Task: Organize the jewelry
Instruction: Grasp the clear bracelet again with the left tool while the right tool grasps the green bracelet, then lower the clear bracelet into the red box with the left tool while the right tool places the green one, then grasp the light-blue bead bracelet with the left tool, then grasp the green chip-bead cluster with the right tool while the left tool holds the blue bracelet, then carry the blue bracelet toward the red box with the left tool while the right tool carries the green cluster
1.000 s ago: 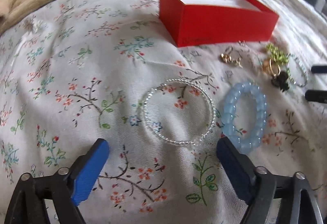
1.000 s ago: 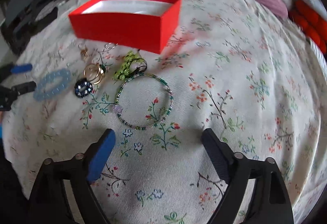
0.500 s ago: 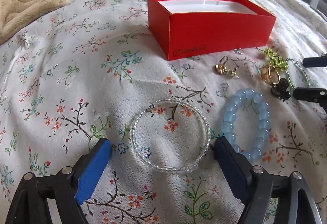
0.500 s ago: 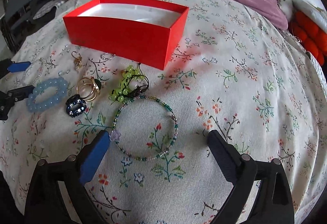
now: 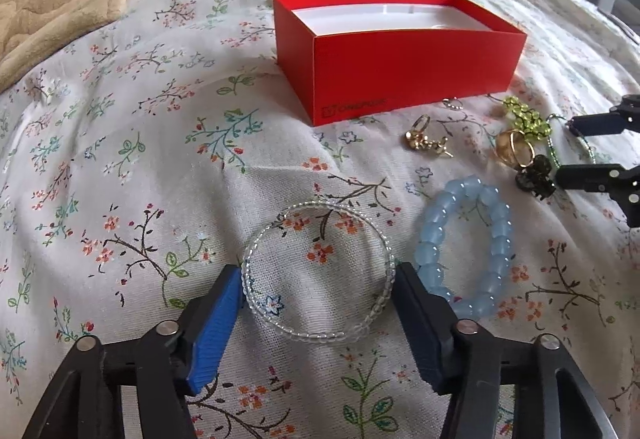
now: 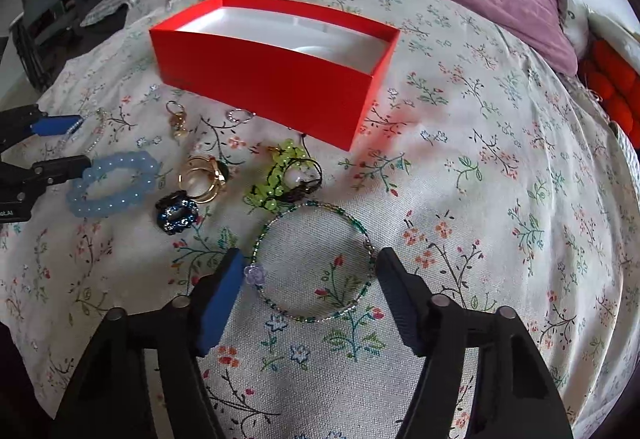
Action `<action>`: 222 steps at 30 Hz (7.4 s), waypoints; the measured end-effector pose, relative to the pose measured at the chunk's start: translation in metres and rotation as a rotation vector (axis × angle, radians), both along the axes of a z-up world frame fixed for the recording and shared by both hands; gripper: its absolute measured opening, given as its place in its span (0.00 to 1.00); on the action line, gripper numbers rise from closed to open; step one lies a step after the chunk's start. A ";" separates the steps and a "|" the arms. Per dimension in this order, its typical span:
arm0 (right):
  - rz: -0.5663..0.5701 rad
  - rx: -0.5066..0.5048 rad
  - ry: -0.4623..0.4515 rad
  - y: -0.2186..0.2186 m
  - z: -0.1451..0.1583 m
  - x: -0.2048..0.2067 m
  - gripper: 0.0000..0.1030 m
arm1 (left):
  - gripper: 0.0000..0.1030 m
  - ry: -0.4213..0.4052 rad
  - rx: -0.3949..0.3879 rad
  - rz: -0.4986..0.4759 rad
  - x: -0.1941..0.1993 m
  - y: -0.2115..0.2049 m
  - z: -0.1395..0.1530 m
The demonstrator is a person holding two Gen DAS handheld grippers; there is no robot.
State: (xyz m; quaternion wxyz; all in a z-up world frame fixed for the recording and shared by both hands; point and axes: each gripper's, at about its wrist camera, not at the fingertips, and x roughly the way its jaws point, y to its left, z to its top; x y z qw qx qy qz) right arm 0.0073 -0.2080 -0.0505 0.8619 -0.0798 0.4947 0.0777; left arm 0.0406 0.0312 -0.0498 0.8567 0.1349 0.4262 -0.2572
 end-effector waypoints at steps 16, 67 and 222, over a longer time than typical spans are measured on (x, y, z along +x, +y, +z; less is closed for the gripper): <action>-0.007 0.048 0.015 -0.004 0.012 0.001 0.62 | 0.56 0.012 -0.023 0.011 0.000 0.000 0.007; -0.041 0.191 -0.064 -0.020 0.058 0.105 0.62 | 0.55 -0.057 -0.113 -0.014 0.086 -0.089 0.060; -0.276 0.247 0.203 -0.021 0.049 0.039 0.10 | 0.08 0.228 -0.102 0.139 0.010 -0.037 0.066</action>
